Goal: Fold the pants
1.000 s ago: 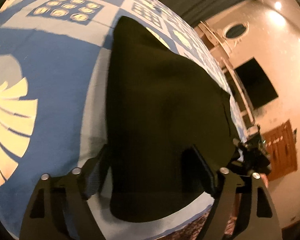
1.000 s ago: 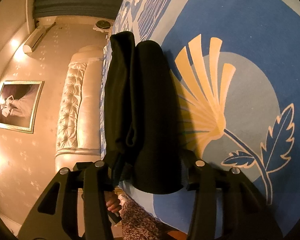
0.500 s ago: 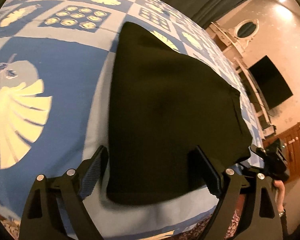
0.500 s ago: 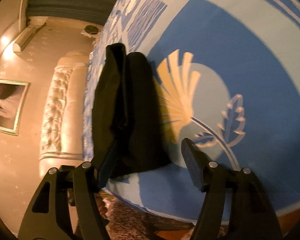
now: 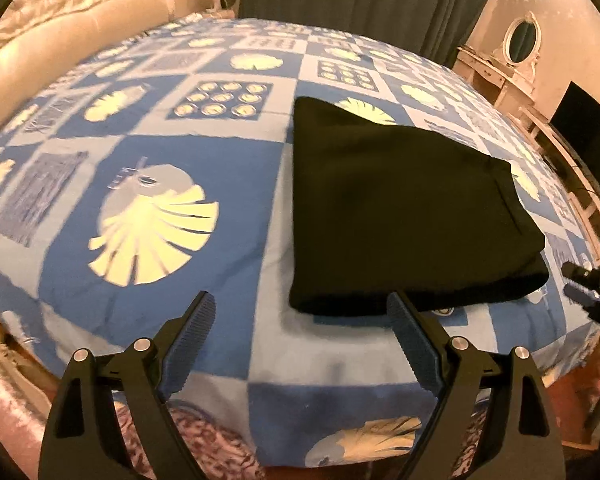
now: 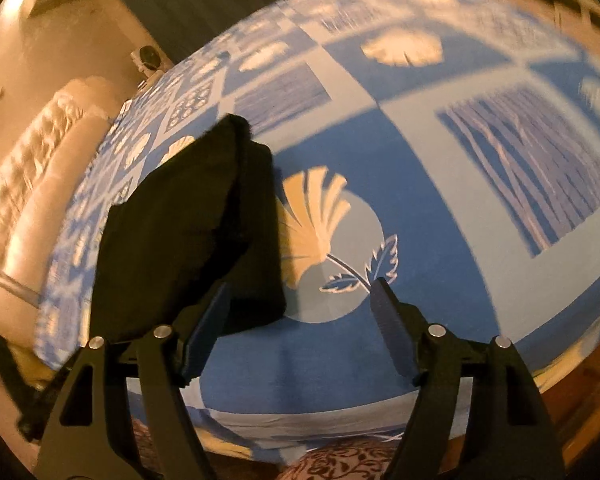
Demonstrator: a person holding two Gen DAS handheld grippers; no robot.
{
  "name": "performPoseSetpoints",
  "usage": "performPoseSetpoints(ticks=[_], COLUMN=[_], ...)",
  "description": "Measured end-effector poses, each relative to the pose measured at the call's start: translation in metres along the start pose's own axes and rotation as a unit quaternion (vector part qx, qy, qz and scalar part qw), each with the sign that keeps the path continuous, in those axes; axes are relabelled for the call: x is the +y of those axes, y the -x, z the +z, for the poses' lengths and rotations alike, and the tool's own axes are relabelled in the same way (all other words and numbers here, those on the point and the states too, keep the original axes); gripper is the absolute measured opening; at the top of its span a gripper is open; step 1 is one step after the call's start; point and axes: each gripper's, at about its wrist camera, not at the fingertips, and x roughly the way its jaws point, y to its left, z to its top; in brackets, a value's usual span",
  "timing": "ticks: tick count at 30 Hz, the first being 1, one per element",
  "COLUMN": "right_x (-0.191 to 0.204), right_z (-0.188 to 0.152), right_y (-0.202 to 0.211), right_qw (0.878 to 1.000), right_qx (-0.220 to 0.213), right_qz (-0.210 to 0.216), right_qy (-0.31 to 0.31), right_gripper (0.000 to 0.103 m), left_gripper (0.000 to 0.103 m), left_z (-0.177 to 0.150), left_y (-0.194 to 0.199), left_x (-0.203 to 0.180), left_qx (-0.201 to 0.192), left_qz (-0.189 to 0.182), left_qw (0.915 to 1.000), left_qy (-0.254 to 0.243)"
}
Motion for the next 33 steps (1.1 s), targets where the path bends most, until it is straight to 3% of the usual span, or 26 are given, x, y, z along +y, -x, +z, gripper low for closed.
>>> performPoseSetpoints(ticks=[4,10,16,33], right_x=[0.022,0.046,0.055,0.065], right_z=[-0.007,-0.015,-0.023,-0.038], right_y=[0.015,0.022,0.014,-0.008], right_qw=[0.998,0.991,0.991,0.993], right_qx=[-0.029,-0.053,-0.04,-0.007], right_qz=[-0.016,-0.036,-0.029,-0.018], right_qy=[0.051,0.113,0.122,0.116], right_gripper=[0.079,0.079,0.079,0.08], left_gripper=[0.086,0.086,0.086,0.086], left_z=[-0.002,-0.003,-0.006,-0.006], left_y=[0.009,0.012,0.002,0.004], left_x=[-0.004,-0.007,-0.008,-0.016], left_qx=[-0.012,-0.025,-0.006,-0.019], left_qz=[0.007,0.006,0.008,0.014], left_qw=[0.9999,0.9996,0.9999,0.9996], left_qy=[-0.008,-0.012,0.004,-0.011])
